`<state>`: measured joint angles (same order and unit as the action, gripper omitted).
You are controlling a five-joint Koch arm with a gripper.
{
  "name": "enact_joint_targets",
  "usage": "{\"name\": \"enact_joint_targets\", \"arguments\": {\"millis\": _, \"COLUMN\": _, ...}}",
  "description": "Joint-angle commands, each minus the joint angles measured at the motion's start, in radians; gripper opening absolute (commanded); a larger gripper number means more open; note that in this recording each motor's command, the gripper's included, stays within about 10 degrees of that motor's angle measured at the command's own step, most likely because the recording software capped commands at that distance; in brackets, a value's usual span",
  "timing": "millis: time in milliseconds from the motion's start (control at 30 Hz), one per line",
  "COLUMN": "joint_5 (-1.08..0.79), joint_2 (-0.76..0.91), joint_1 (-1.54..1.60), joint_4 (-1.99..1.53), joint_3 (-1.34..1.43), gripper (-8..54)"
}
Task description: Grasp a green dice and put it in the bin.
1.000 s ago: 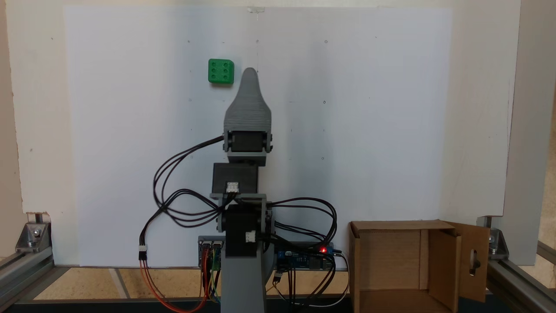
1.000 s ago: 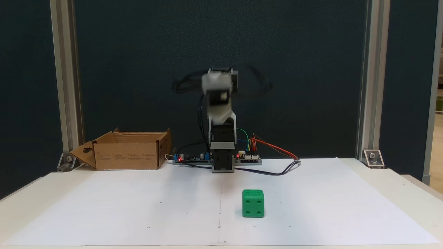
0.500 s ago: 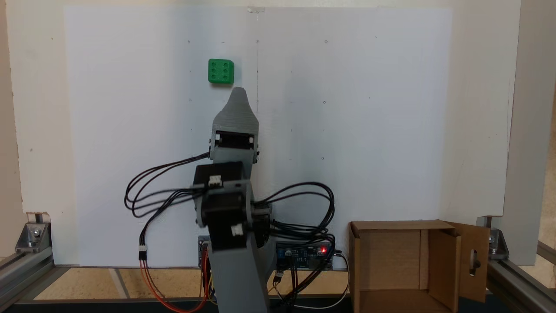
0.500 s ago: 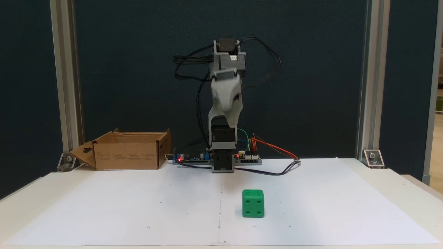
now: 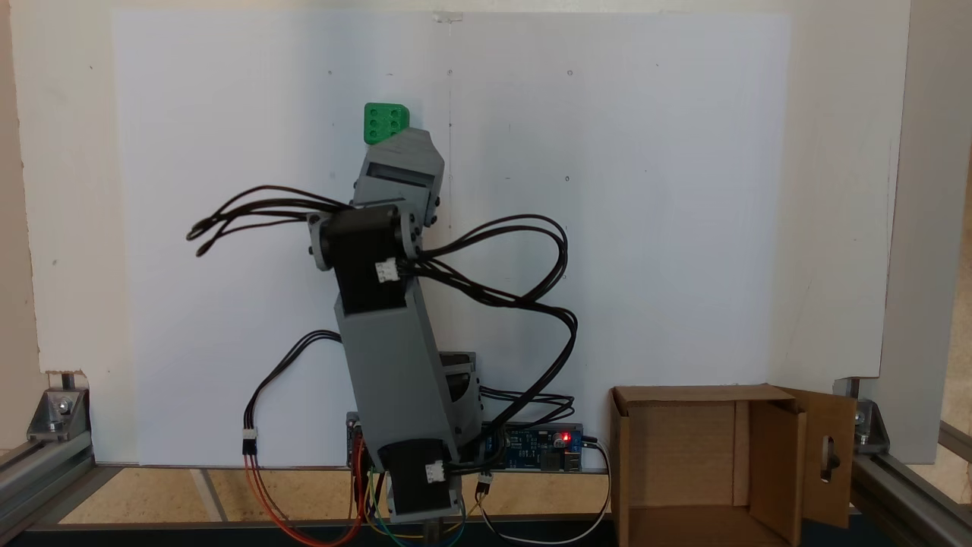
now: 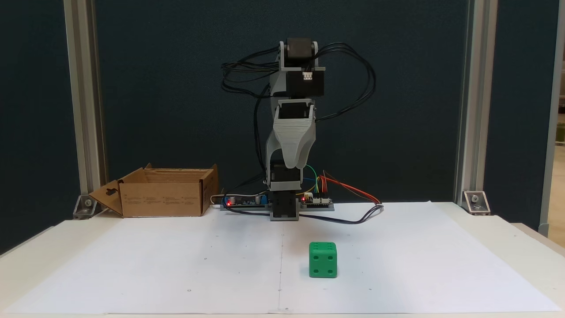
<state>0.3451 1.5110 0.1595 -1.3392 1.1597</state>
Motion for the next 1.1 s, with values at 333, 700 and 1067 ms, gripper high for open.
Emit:
{"name": "enact_joint_targets", "arguments": {"millis": 333, "joint_5": 0.086, "joint_2": -0.183, "joint_1": 0.021, "joint_4": -0.080, "joint_3": -0.241, "gripper": 43.7}}
{"name": "enact_joint_targets", "arguments": {"millis": 700, "joint_5": 0.060, "joint_2": -0.288, "joint_1": 0.058, "joint_4": -0.034, "joint_3": -0.241, "gripper": 44.9}}
{"name": "enact_joint_targets", "arguments": {"millis": 1067, "joint_5": -0.074, "joint_2": -0.301, "joint_1": 0.097, "joint_4": -0.026, "joint_3": -0.239, "gripper": 45.8}}
